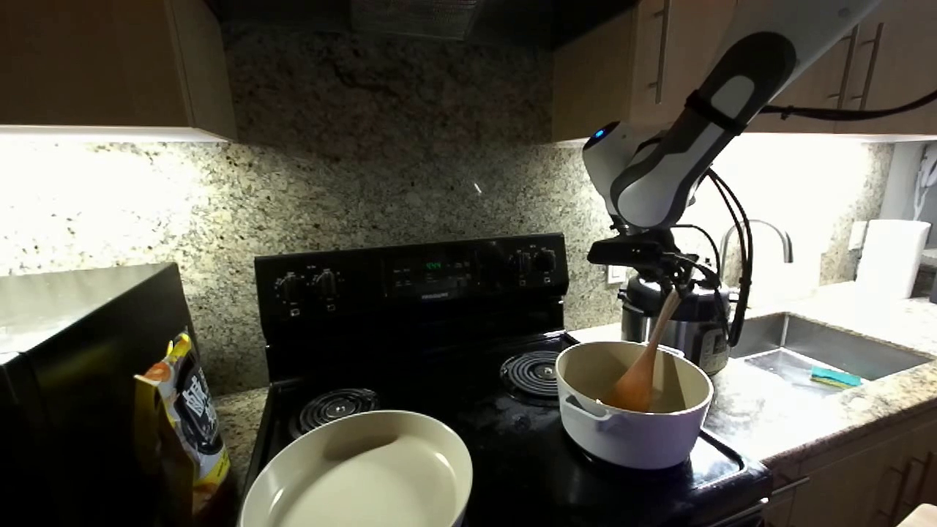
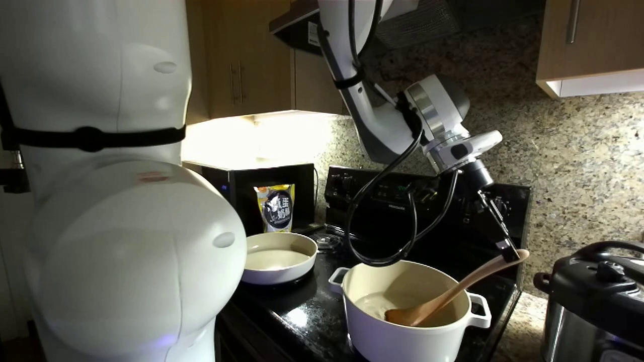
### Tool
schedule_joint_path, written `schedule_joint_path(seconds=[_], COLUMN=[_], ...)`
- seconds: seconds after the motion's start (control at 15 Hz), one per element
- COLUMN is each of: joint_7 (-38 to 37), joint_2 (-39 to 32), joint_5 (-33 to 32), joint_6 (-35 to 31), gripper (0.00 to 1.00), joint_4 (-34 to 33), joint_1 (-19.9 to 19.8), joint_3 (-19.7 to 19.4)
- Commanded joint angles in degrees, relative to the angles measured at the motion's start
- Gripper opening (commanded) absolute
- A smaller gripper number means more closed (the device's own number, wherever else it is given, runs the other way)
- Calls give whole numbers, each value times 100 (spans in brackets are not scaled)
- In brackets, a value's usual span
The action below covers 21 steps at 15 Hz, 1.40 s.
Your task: Use the wooden spoon to stir the water in the white pot
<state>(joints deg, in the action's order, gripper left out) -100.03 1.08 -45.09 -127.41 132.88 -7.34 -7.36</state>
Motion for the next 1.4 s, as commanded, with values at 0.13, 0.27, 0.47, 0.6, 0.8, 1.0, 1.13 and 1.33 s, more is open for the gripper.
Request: schedule_joint_path(seconds=[0.13,0.27,0.47,0.6,0.8,1.0,1.13,1.33], joint_7=[15,124,217,389,355,350,336,117], joint_2=[-127,-160,-224,-273,-342,-332,-310,-229], joint_5=[66,95,131,241,380,571,680,753], joint_6=[-104,-187,-295,-439,-514,-561,-574,-741], gripper=[10,10,10,10,10,10,10,10], joint_4=[175,219,198,159,65,26,1,73], joint_1=[-173,-175,-129,-77,-2,15,-3,-53], joint_3=[-205,-220,-187,-133,-65,-60,-84,-146])
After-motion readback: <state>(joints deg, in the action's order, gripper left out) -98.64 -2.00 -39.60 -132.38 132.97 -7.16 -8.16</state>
